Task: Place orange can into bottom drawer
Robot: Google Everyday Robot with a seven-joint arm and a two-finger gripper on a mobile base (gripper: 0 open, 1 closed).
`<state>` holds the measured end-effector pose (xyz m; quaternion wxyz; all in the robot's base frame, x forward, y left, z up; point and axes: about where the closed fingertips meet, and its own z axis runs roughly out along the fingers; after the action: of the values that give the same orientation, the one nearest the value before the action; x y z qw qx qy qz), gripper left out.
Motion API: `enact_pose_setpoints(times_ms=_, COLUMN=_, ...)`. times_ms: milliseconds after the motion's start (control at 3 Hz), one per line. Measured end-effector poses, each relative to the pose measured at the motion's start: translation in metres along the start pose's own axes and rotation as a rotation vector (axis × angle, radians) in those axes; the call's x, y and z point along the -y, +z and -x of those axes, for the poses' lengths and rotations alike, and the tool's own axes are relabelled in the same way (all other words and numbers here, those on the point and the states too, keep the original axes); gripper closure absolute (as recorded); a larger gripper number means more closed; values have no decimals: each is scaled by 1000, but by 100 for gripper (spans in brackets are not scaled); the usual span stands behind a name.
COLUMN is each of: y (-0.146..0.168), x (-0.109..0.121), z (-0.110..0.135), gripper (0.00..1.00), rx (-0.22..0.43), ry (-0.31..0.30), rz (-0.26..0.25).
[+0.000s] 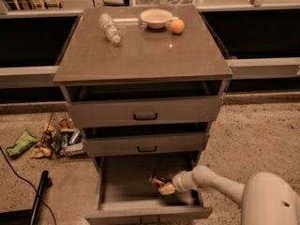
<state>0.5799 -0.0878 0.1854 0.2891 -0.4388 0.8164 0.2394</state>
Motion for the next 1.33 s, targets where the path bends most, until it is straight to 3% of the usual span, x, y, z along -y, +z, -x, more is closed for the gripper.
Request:
enact_pose_setpoints(times_ms=1000, y=11, x=3, z=-4, gripper=11, rx=-4, ry=10, rz=37)
enact_pose_setpoints(times_ms=1333, y=11, x=3, z=-4, gripper=0, rx=-1, ry=11, rz=39)
